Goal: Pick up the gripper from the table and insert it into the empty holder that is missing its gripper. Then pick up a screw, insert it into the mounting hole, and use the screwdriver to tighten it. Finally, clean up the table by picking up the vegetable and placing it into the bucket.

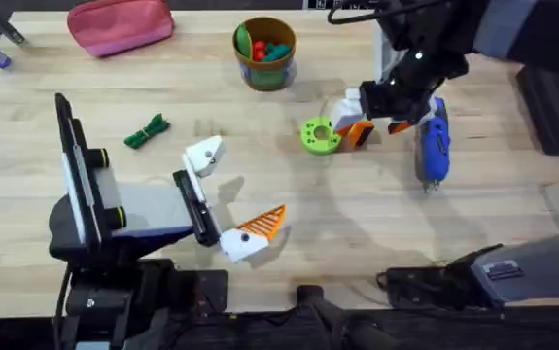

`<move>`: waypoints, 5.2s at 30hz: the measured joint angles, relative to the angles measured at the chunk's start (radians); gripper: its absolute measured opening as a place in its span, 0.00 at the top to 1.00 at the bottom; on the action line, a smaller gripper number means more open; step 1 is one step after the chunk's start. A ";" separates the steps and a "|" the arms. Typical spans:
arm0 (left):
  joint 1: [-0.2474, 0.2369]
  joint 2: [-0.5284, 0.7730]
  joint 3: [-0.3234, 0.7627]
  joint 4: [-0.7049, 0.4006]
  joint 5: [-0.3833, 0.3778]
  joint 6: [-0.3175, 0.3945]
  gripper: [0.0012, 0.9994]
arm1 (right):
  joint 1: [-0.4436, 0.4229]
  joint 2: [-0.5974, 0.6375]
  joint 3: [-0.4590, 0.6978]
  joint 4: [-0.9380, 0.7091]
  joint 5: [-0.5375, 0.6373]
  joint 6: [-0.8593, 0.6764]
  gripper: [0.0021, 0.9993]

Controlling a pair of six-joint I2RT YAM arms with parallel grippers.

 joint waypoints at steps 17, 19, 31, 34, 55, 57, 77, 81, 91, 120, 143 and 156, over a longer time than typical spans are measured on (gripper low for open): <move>0.000 0.000 0.000 0.000 0.000 0.000 0.01 | -0.016 0.041 0.002 0.023 0.002 -0.001 0.32; 0.000 0.000 0.000 0.000 0.000 0.000 0.01 | -0.016 0.042 0.002 0.026 0.001 -0.002 0.33; 0.000 0.000 0.000 0.000 0.000 0.000 0.01 | -0.016 0.042 0.003 0.023 0.001 -0.008 0.44; 0.000 0.000 0.000 0.000 0.000 0.000 0.01 | -0.016 0.041 0.004 0.022 0.001 -0.008 0.46; 0.000 0.000 0.000 0.000 0.000 0.000 0.01 | -0.016 0.041 0.023 0.007 0.001 -0.016 0.89; 0.000 0.000 0.000 0.000 0.000 0.000 0.01 | -0.016 0.041 0.023 0.008 0.001 -0.016 0.98; 0.000 0.000 0.000 0.000 0.000 0.000 0.01 | -0.016 0.005 0.028 -0.005 -0.005 -0.016 1.00; 0.000 0.000 0.000 0.000 0.000 0.000 0.01 | -0.016 -0.098 0.039 0.018 -0.050 -0.016 1.00; 0.000 0.000 0.000 0.000 0.000 0.000 0.01 | -0.016 -0.350 0.055 0.059 -0.233 0.021 1.00; 0.000 0.000 0.000 0.000 0.000 0.000 0.01 | -0.105 -0.572 -0.386 0.722 -0.990 0.190 1.00; 0.000 0.000 0.000 0.000 0.000 0.000 0.01 | -0.056 -0.174 -0.492 1.132 -1.466 0.346 1.00; 0.000 0.000 0.000 0.000 0.001 0.000 0.01 | 0.041 -0.038 -0.493 1.275 -1.483 0.474 1.00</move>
